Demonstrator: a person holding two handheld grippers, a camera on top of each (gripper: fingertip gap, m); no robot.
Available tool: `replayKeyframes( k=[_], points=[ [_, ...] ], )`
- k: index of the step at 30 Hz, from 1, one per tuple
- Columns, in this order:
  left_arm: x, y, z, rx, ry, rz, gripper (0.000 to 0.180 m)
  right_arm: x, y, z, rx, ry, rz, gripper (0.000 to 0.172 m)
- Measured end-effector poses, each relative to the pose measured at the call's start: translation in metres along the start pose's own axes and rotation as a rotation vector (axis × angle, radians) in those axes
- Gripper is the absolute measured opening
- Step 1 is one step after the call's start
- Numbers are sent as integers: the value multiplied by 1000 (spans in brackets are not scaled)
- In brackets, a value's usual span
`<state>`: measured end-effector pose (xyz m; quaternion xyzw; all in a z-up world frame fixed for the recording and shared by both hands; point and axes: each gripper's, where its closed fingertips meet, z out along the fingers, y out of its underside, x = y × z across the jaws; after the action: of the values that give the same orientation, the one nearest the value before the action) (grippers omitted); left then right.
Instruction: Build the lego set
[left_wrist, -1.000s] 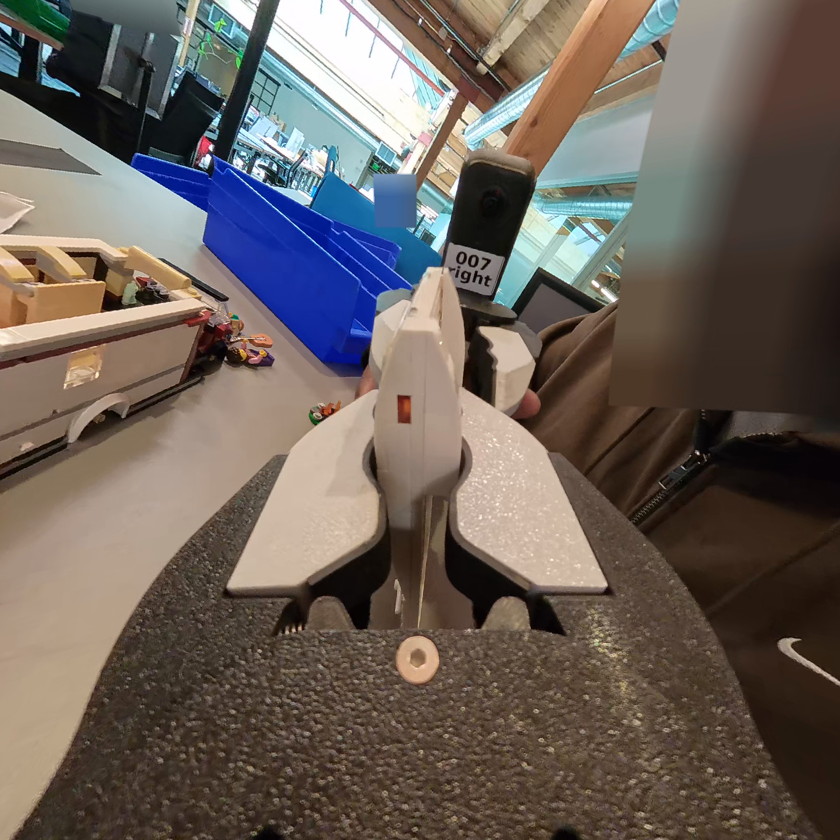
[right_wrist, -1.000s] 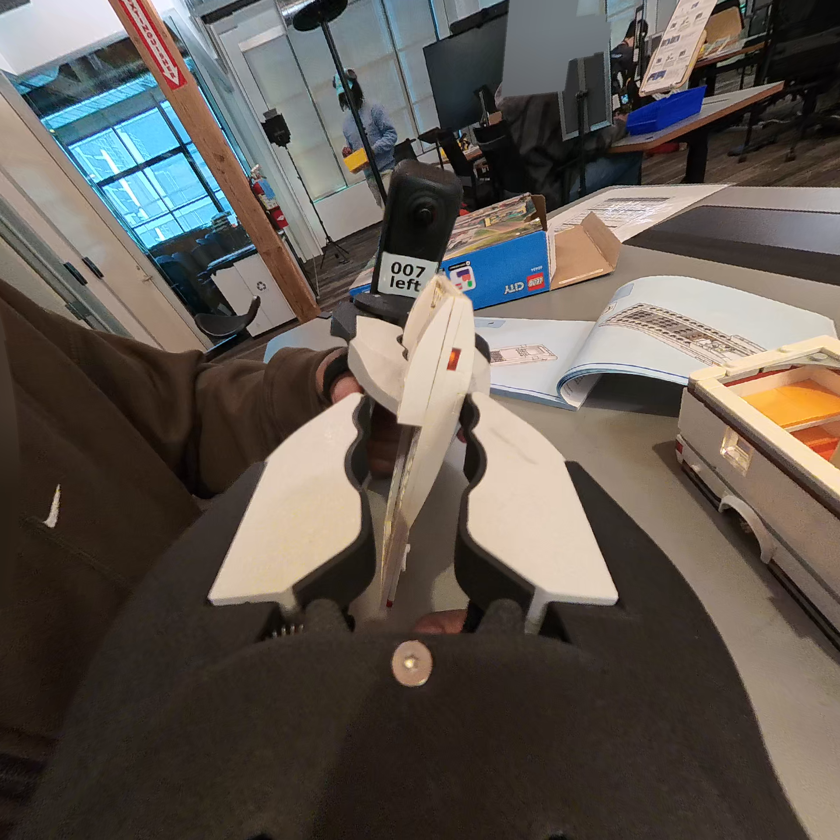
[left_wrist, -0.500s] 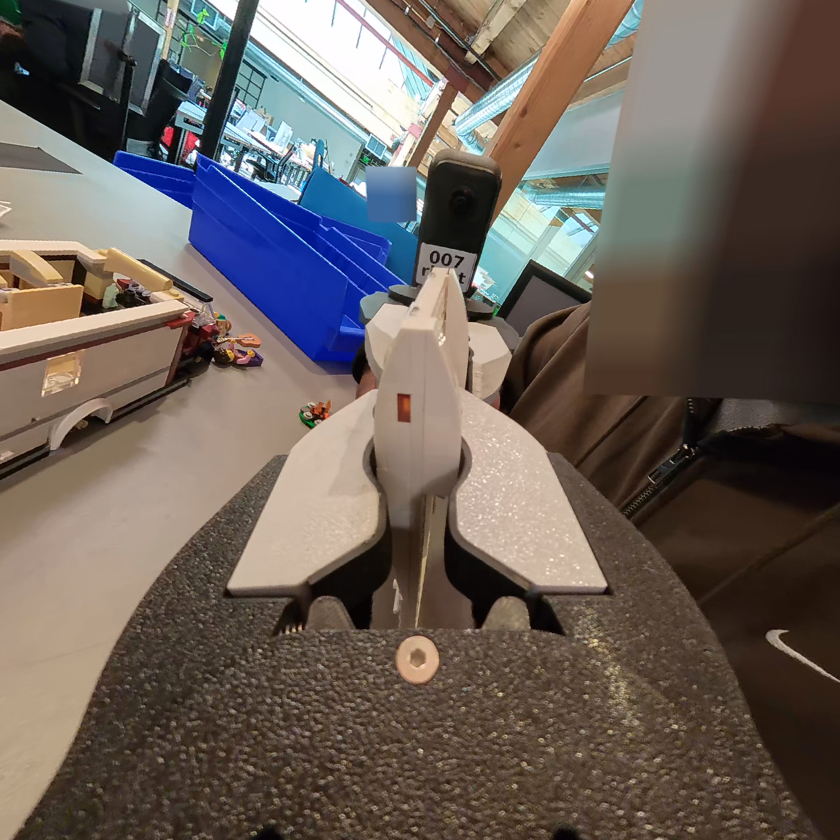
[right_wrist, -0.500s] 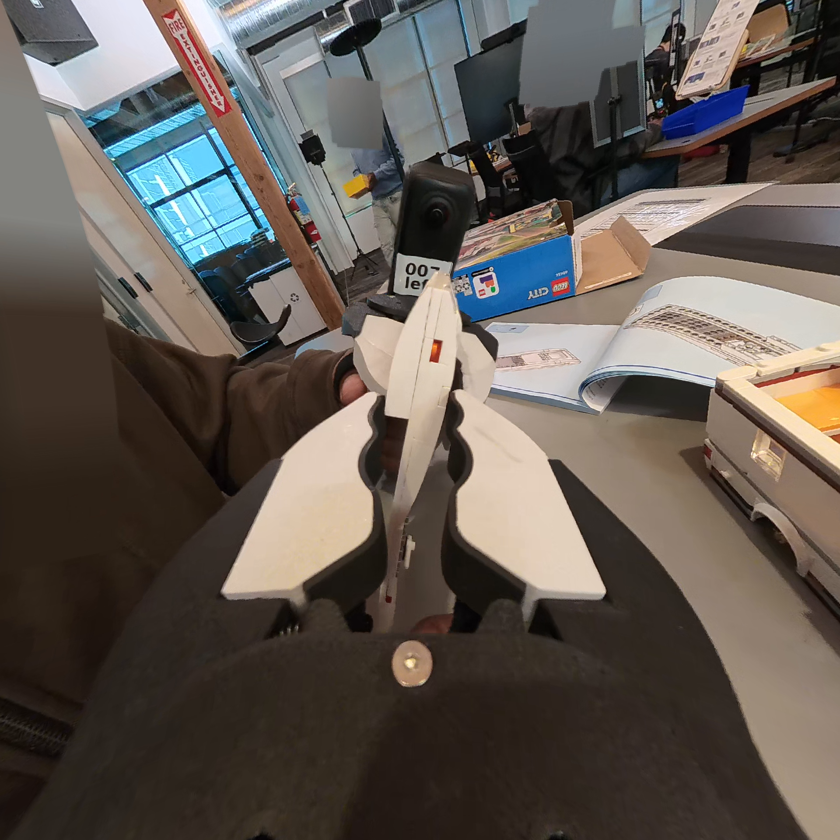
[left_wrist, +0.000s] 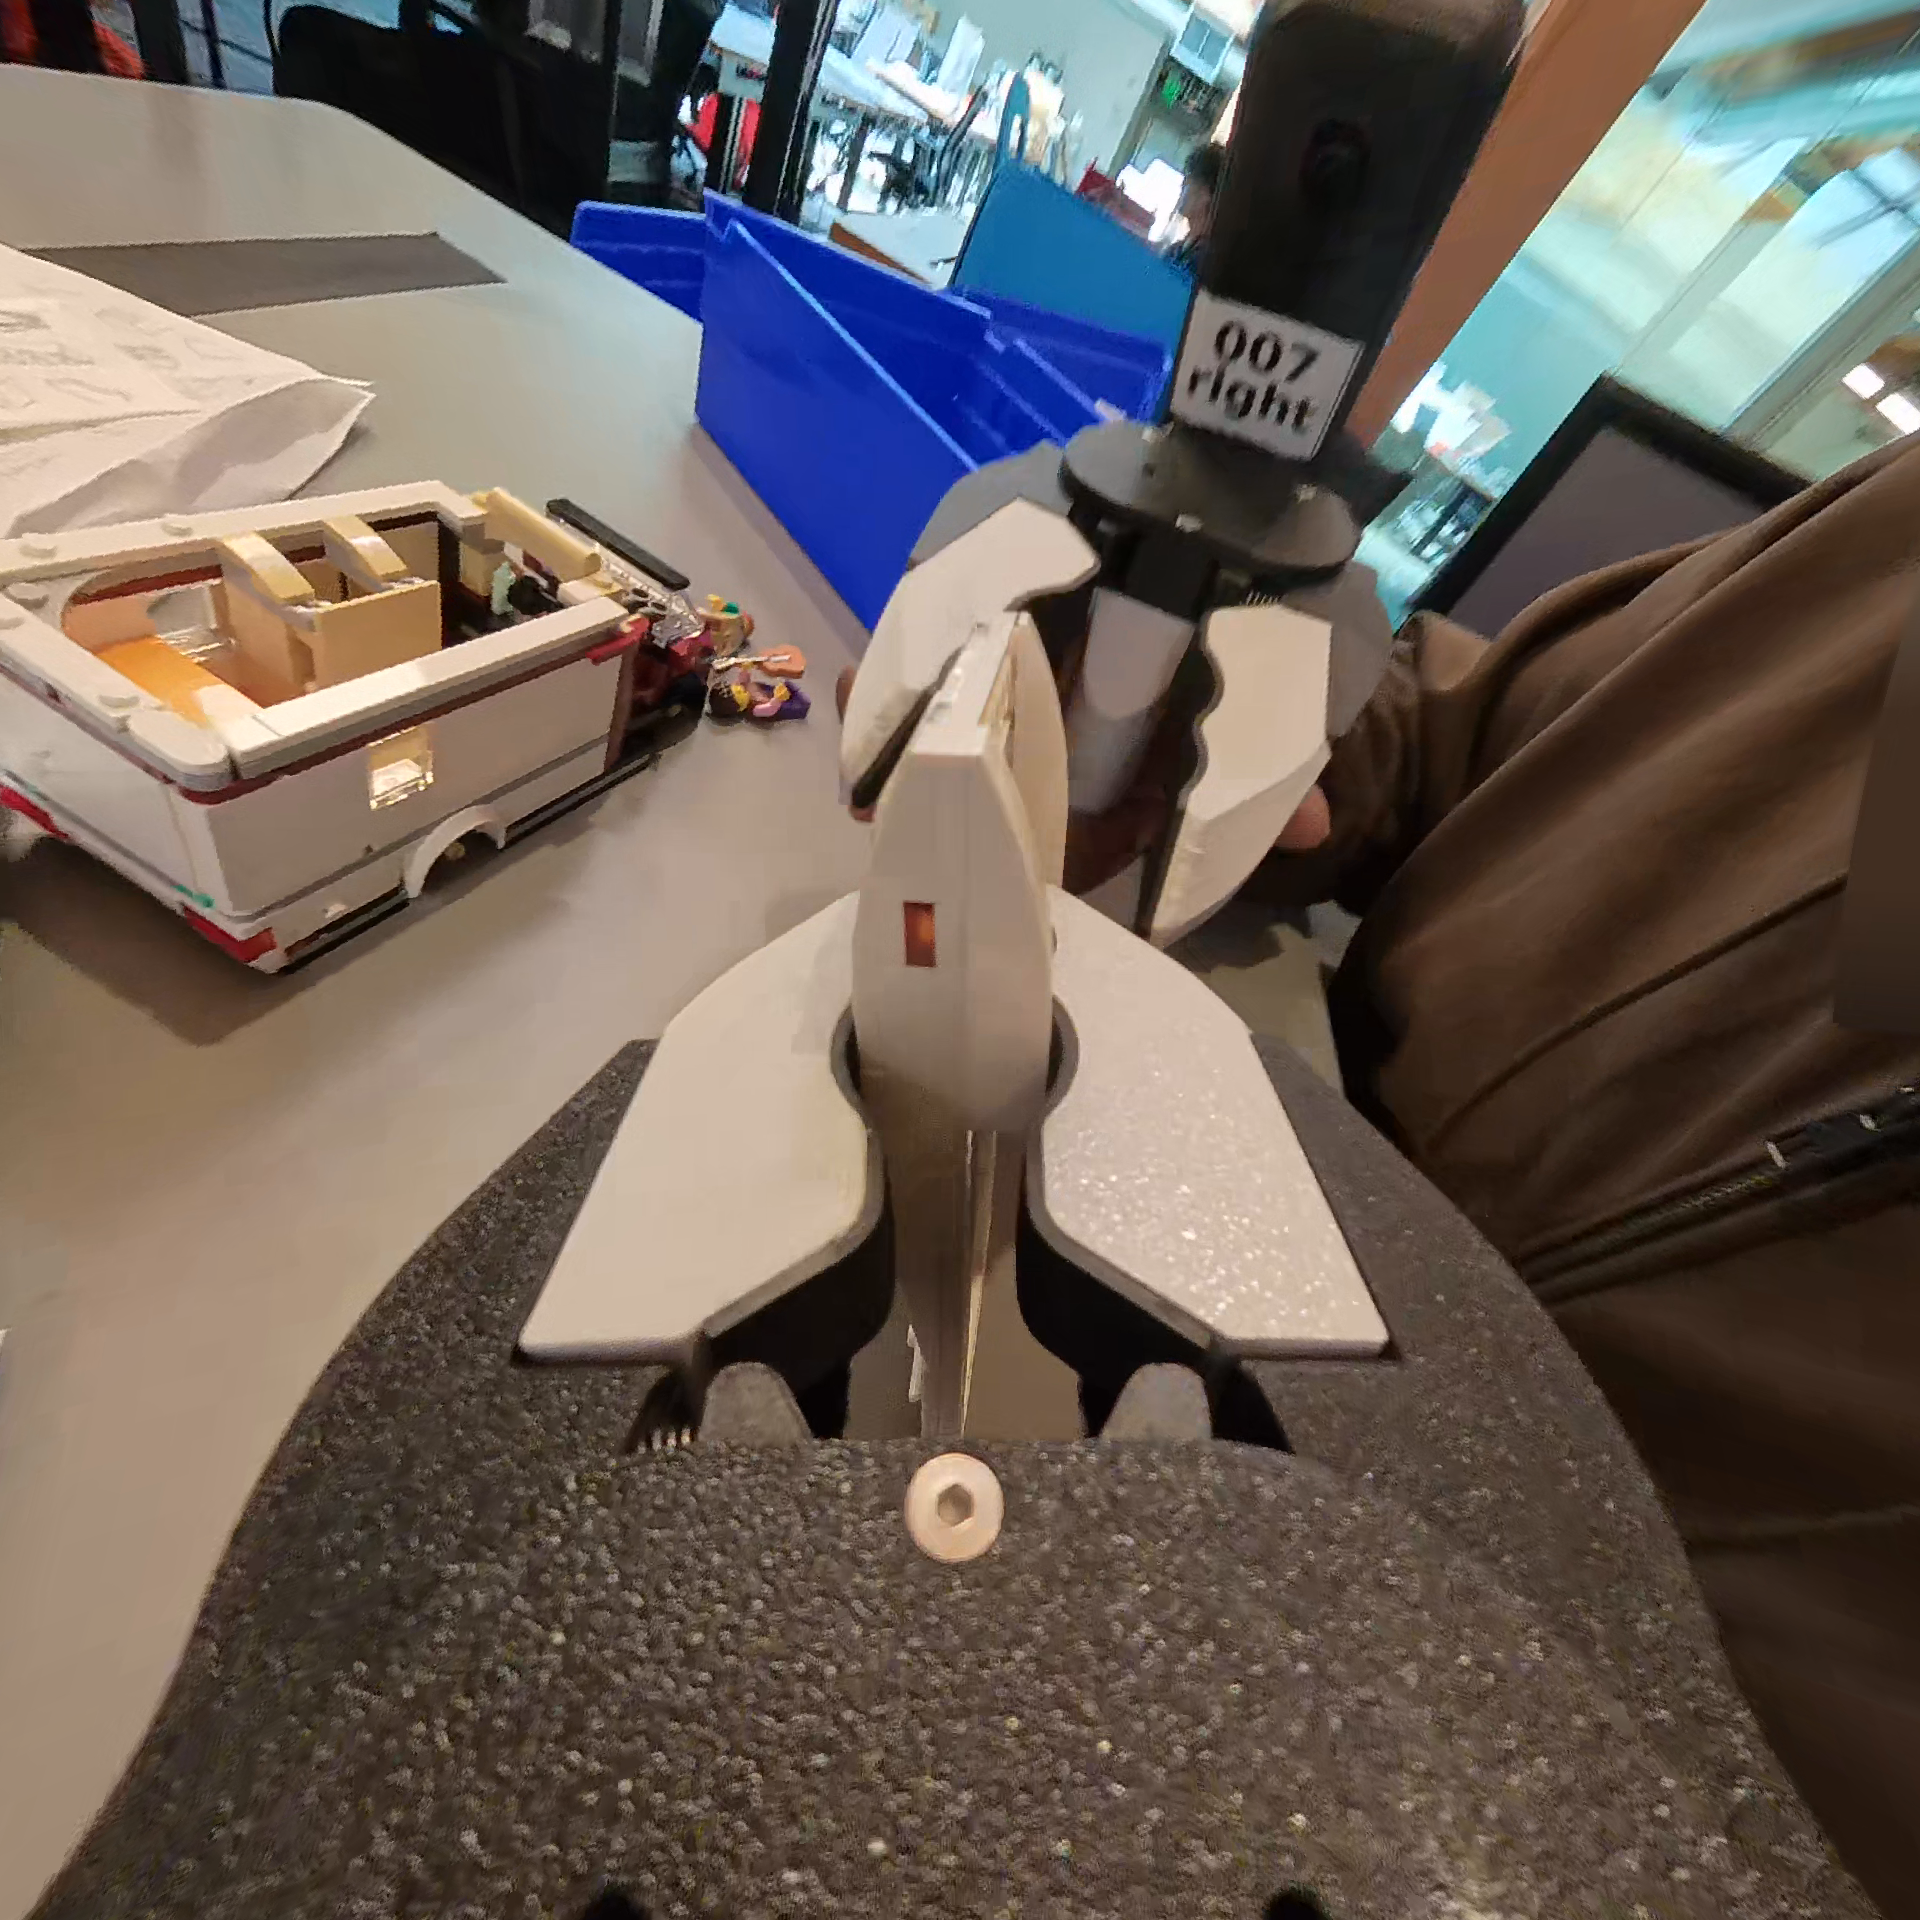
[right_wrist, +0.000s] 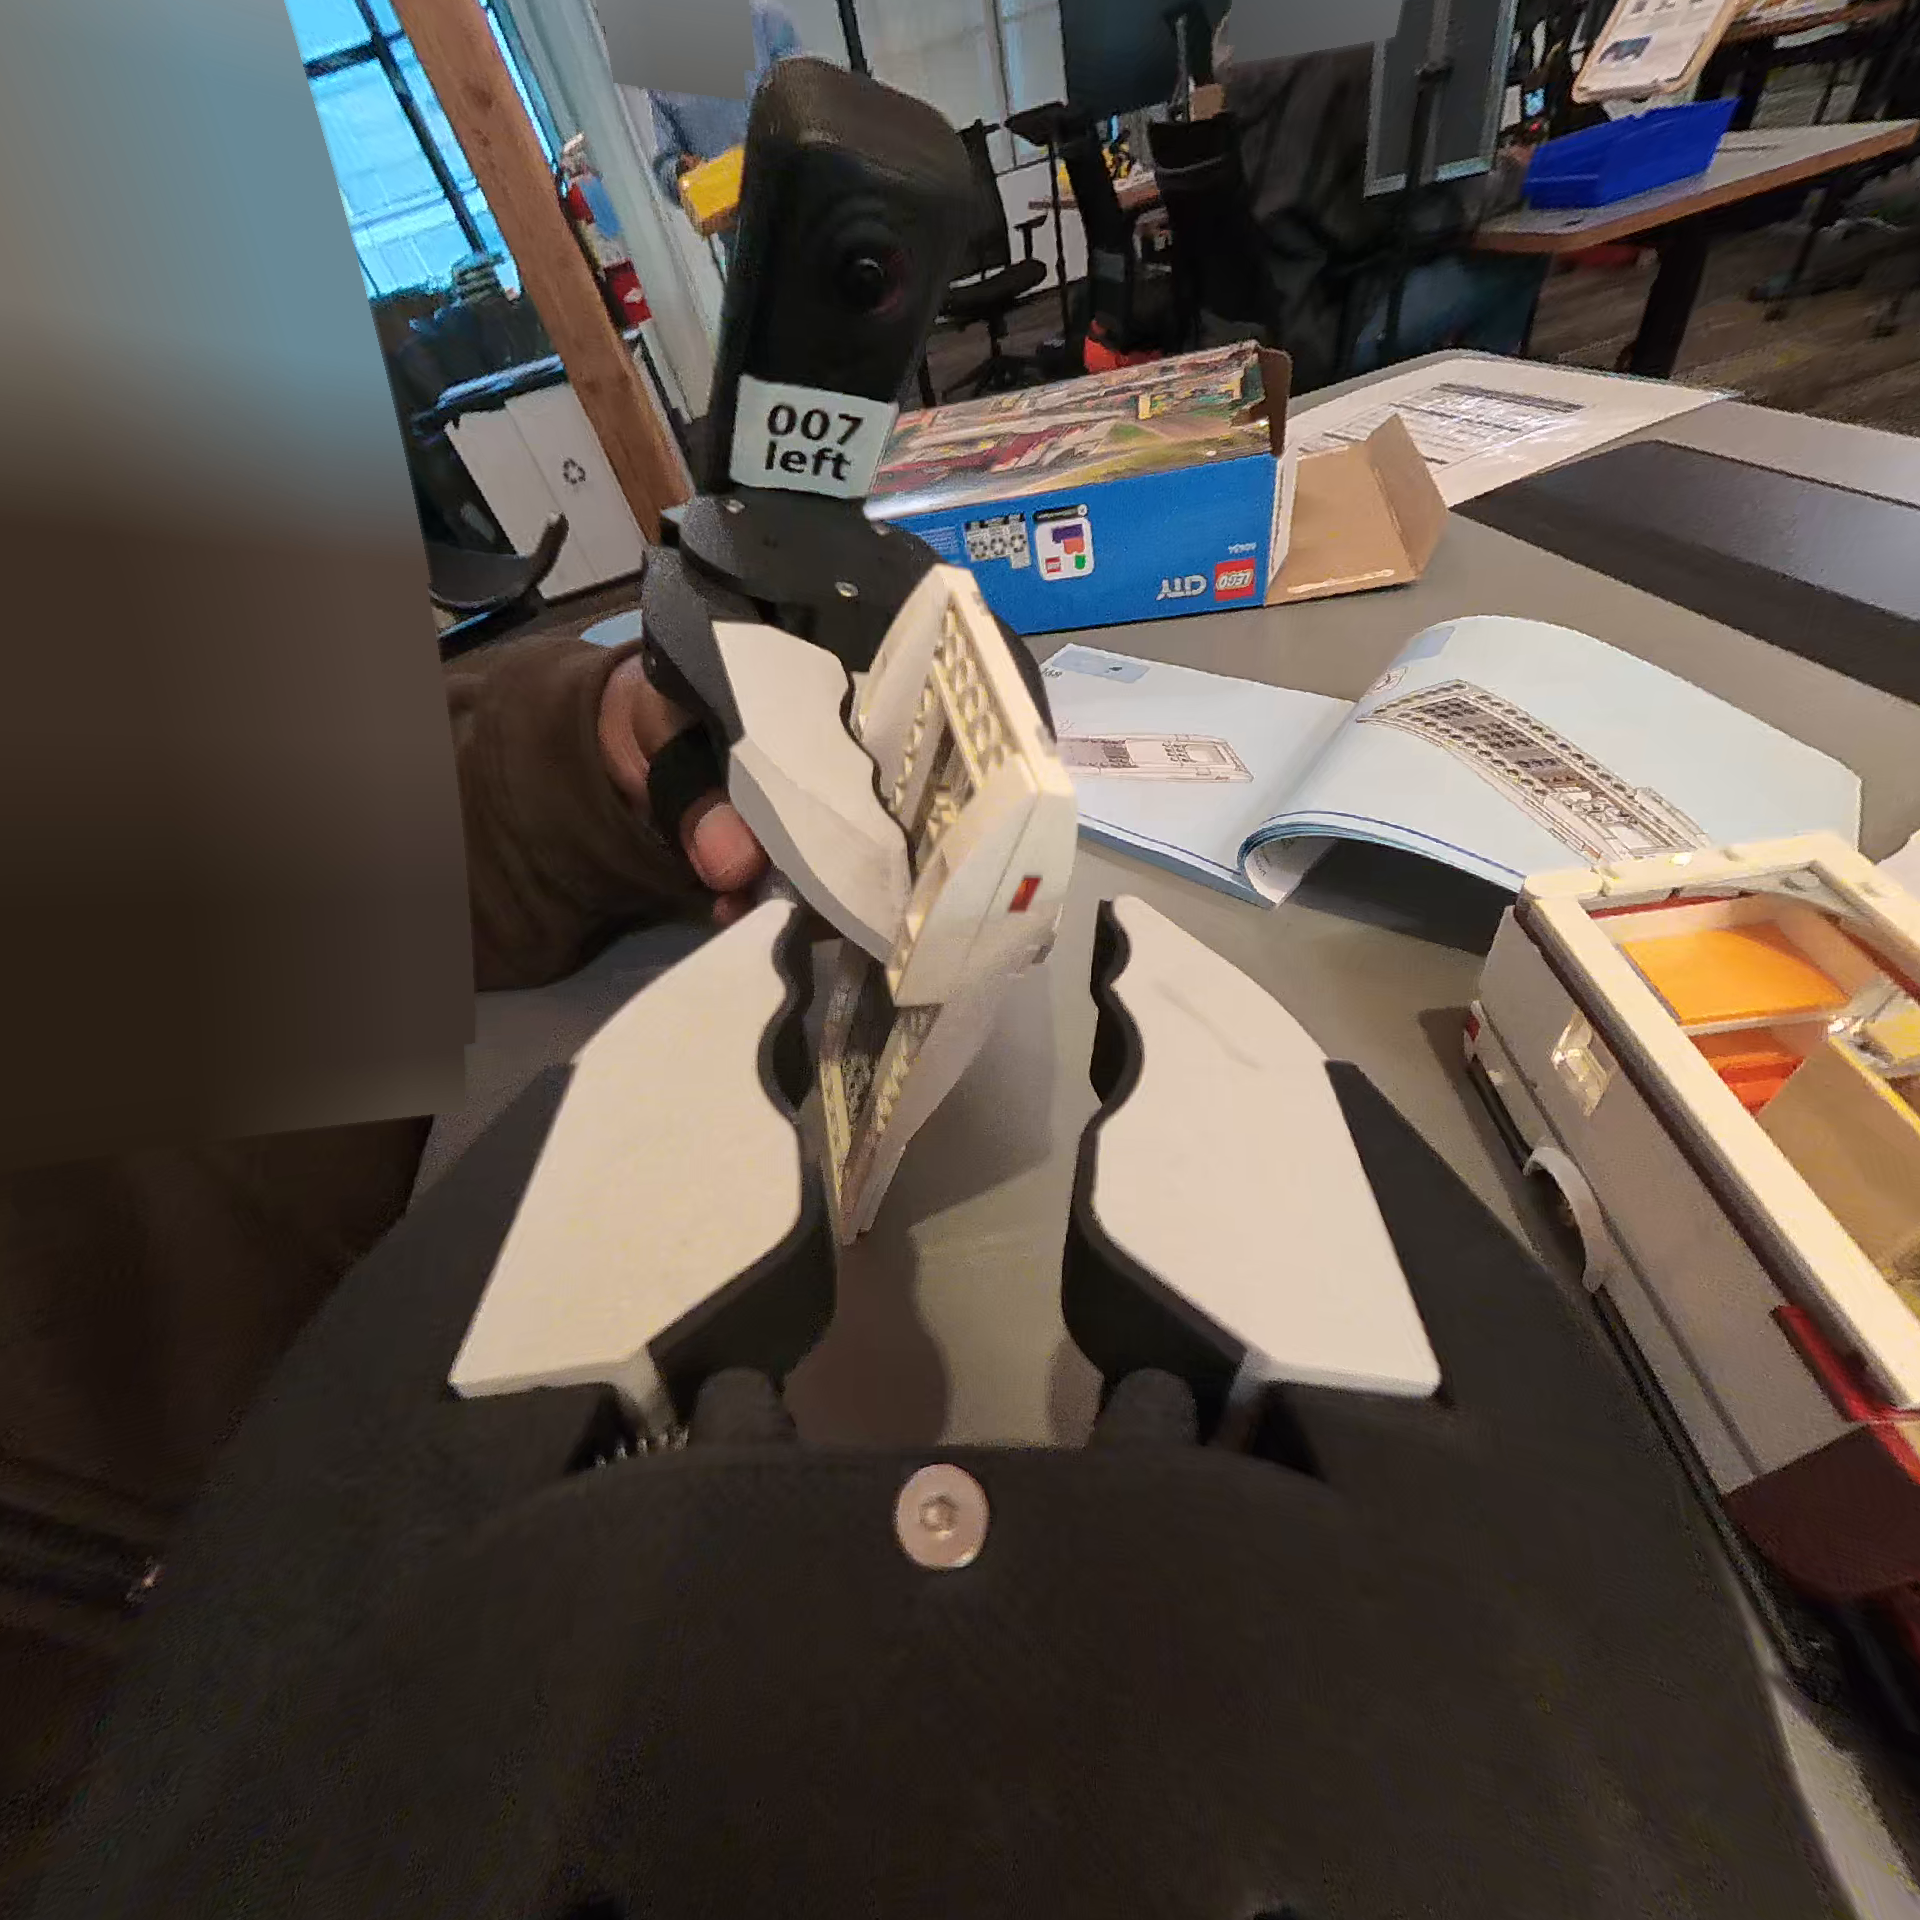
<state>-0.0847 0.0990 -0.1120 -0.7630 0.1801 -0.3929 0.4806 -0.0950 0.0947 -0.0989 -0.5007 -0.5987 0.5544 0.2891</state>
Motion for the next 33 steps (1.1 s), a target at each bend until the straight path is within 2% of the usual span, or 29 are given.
replayKeyframes(
  k=[6,11,14,16,33],
  points=[
    [6,4,-2,-65,-26,97,23,2,0,-4,-46,-11,-54,45],
    [10,8,-2,-111,-50,187,22,-7,-6,-7,0,-65,-98,33],
    [12,8,-1,-117,-48,219,23,-10,-7,-8,24,-91,-126,34],
    [13,9,-1,-120,-51,238,23,-14,-6,-7,26,-121,-136,25],
    [20,8,-1,-99,16,234,23,-20,-7,-8,39,-199,-102,23]
  ],
)
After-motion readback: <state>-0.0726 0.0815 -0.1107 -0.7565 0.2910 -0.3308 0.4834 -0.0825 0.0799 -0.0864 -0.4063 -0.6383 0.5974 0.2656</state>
